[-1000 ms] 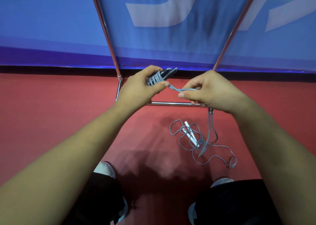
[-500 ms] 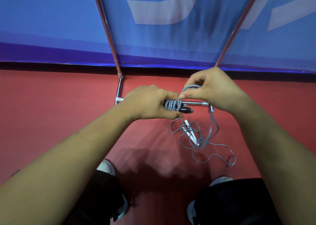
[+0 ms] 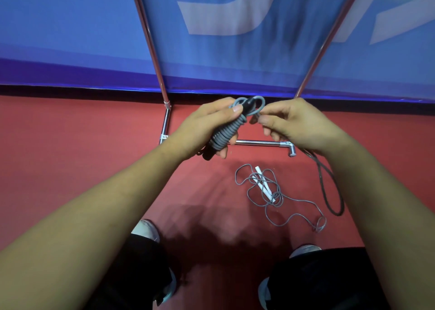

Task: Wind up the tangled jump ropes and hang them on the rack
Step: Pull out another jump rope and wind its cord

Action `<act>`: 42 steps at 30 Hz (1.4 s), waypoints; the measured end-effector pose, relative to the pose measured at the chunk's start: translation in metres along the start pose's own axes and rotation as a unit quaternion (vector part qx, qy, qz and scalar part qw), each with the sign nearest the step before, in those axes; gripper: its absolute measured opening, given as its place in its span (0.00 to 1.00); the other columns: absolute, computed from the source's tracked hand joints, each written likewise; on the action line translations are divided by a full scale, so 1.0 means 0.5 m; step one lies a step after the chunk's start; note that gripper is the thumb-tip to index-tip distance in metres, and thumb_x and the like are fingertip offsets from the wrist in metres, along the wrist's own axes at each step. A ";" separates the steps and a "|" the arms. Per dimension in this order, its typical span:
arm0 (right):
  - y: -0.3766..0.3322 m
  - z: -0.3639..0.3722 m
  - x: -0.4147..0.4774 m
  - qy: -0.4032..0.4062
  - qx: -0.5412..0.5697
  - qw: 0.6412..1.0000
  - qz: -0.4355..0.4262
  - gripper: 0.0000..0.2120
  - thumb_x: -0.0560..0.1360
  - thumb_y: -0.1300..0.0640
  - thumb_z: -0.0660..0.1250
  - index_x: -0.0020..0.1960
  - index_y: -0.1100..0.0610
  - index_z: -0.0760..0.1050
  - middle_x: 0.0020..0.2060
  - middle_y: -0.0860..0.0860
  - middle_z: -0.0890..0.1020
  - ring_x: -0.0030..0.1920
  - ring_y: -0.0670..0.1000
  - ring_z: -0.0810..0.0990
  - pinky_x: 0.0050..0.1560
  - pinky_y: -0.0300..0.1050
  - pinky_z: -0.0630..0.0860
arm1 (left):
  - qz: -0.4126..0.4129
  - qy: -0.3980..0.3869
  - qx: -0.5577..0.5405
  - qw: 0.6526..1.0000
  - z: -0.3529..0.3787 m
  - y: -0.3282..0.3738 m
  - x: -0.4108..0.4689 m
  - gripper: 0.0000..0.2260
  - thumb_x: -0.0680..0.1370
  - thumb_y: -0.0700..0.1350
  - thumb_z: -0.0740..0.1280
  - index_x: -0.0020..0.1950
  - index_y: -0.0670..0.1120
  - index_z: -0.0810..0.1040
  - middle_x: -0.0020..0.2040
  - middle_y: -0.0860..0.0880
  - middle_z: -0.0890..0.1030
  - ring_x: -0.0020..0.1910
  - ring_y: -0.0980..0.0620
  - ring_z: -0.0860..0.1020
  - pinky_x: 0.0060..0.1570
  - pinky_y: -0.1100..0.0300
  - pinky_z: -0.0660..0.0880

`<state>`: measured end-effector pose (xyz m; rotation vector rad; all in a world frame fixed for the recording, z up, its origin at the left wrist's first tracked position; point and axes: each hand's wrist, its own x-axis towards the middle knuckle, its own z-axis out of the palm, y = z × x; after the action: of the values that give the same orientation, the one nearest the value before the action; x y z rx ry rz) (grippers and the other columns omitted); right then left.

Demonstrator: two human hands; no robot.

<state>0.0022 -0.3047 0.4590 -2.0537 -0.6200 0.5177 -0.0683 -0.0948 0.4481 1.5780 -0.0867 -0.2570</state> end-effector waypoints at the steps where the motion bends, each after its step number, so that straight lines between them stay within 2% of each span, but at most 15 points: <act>1: 0.002 -0.002 -0.001 -0.013 0.000 1.000 0.002 0.08 0.80 0.62 0.66 0.50 0.52 0.82 0.31 0.46 0.80 0.30 0.47 0.75 0.33 0.37 0.74 | -0.005 0.007 -0.008 1.000 0.000 -0.002 0.001 0.11 0.79 0.53 0.62 0.52 0.47 0.77 0.34 0.39 0.78 0.26 0.41 0.77 0.27 0.59 0.73; 4: 0.005 -0.004 -0.004 -0.036 0.003 0.999 0.011 0.06 0.79 0.63 0.67 0.51 0.55 0.82 0.33 0.49 0.83 0.31 0.47 0.77 0.36 0.40 0.77 | -0.020 0.034 -0.017 0.999 0.002 -0.003 0.006 0.10 0.79 0.54 0.60 0.48 0.49 0.76 0.34 0.39 0.78 0.26 0.40 0.76 0.26 0.60 0.72; 7: 0.005 -0.004 -0.005 0.003 0.002 1.000 0.002 0.03 0.79 0.61 0.67 0.50 0.59 0.79 0.34 0.52 0.84 0.31 0.48 0.78 0.39 0.45 0.76 | -0.044 0.065 -0.057 0.995 0.005 -0.003 0.013 0.12 0.79 0.54 0.57 0.50 0.46 0.74 0.32 0.41 0.77 0.25 0.41 0.75 0.26 0.59 0.71; 13: 0.001 0.004 -0.001 0.049 -0.021 0.998 -0.019 0.09 0.82 0.57 0.63 0.51 0.56 0.82 0.24 0.44 0.71 0.27 0.42 0.69 0.33 0.37 0.68 | -0.051 0.084 -0.209 0.973 0.012 0.001 0.016 0.12 0.83 0.54 0.55 0.52 0.48 0.73 0.33 0.44 0.76 0.23 0.44 0.73 0.27 0.58 0.72; 15: 0.001 0.006 0.000 0.045 -0.030 0.998 -0.012 0.09 0.82 0.56 0.63 0.51 0.55 0.82 0.24 0.43 0.72 0.27 0.41 0.69 0.33 0.38 0.68 | -0.028 0.086 -0.253 0.963 0.014 0.002 0.019 0.11 0.84 0.52 0.56 0.59 0.51 0.74 0.37 0.47 0.77 0.28 0.47 0.75 0.26 0.58 0.73; 17: 0.000 0.009 0.000 0.046 -0.009 0.999 -0.003 0.08 0.81 0.54 0.64 0.50 0.55 0.81 0.26 0.46 0.72 0.28 0.45 0.69 0.34 0.42 0.68 | -0.004 0.072 -0.288 0.955 0.014 0.004 0.019 0.12 0.84 0.50 0.56 0.65 0.55 0.74 0.42 0.50 0.76 0.32 0.50 0.75 0.25 0.57 0.74; 20: -0.001 0.005 -0.003 0.065 0.032 0.997 0.000 0.05 0.80 0.56 0.67 0.47 0.55 0.79 0.28 0.53 0.71 0.30 0.51 0.66 0.34 0.47 0.65 | -0.004 0.075 -0.283 0.956 0.012 0.011 0.017 0.09 0.84 0.49 0.57 0.61 0.51 0.74 0.41 0.49 0.77 0.33 0.49 0.74 0.27 0.57 0.75; 23: -0.002 -0.006 -0.008 0.064 0.002 0.998 -0.001 0.03 0.78 0.58 0.69 0.46 0.52 0.79 0.27 0.50 0.69 0.30 0.50 0.66 0.33 0.44 0.64 | -0.031 0.121 -0.211 0.969 0.001 0.011 0.020 0.08 0.83 0.52 0.60 0.58 0.53 0.76 0.37 0.47 0.78 0.31 0.45 0.73 0.34 0.54 0.74; 26: -0.005 -0.009 -0.011 0.053 -0.071 0.996 -0.008 0.05 0.79 0.59 0.68 0.52 0.53 0.82 0.29 0.50 0.74 0.29 0.44 0.69 0.34 0.41 0.69 | -0.053 0.183 -0.072 0.979 -0.019 0.013 0.020 0.07 0.82 0.54 0.63 0.57 0.55 0.77 0.37 0.45 0.80 0.28 0.43 0.77 0.31 0.57 0.75; 29: -0.022 0.002 -0.012 0.041 -0.115 0.992 -0.020 0.04 0.79 0.57 0.68 0.49 0.52 0.82 0.28 0.45 0.76 0.29 0.41 0.71 0.34 0.34 0.67 | -0.030 0.218 0.069 0.973 -0.030 -0.001 0.025 0.08 0.81 0.51 0.68 0.59 0.53 0.77 0.37 0.47 0.81 0.29 0.50 0.79 0.28 0.59 0.76; 31: -0.034 0.013 -0.012 0.020 -0.128 0.991 -0.026 0.05 0.79 0.56 0.69 0.47 0.53 0.83 0.27 0.44 0.75 0.29 0.41 0.70 0.34 0.34 0.67 | -0.001 0.223 0.145 0.964 -0.035 -0.017 0.027 0.11 0.78 0.50 0.71 0.59 0.53 0.77 0.38 0.51 0.80 0.34 0.53 0.80 0.33 0.55 0.79; 34: -0.046 0.026 -0.015 -0.011 -0.141 0.990 -0.024 0.05 0.77 0.55 0.70 0.46 0.53 0.84 0.29 0.49 0.76 0.27 0.42 0.70 0.27 0.32 0.68 | -0.003 0.207 0.328 0.922 -0.036 -0.030 0.024 0.15 0.75 0.57 0.72 0.60 0.57 0.76 0.49 0.56 0.82 0.48 0.50 0.81 0.48 0.52 0.78; 38: -0.049 0.038 -0.016 -0.017 -0.165 0.985 -0.046 0.05 0.76 0.57 0.71 0.43 0.56 0.84 0.29 0.52 0.78 0.28 0.43 0.70 0.27 0.35 0.65 | -0.012 0.131 0.559 0.819 -0.014 -0.023 0.015 0.18 0.78 0.59 0.68 0.67 0.59 0.72 0.59 0.52 0.82 0.58 0.43 0.78 0.45 0.56 0.66; 40: -0.044 0.035 -0.014 0.000 -0.174 0.983 -0.051 0.05 0.75 0.57 0.71 0.42 0.55 0.84 0.31 0.50 0.81 0.31 0.45 0.73 0.34 0.42 0.69 | 0.007 0.072 0.601 0.796 -0.002 -0.020 0.012 0.19 0.78 0.61 0.65 0.68 0.62 0.71 0.59 0.52 0.82 0.59 0.44 0.78 0.44 0.56 0.66; 42: -0.039 0.030 -0.015 0.023 -0.152 0.987 -0.053 0.04 0.75 0.58 0.71 0.42 0.54 0.85 0.33 0.48 0.83 0.34 0.45 0.77 0.35 0.41 0.72 | 0.018 0.025 0.613 0.790 0.008 -0.019 0.009 0.22 0.76 0.65 0.65 0.69 0.64 0.70 0.53 0.54 0.83 0.55 0.45 0.79 0.43 0.57 0.65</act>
<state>-0.0167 -0.2904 0.4692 -2.2946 -0.8168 0.3268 -0.0657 -0.0995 0.4382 2.8867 -0.2825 -0.1080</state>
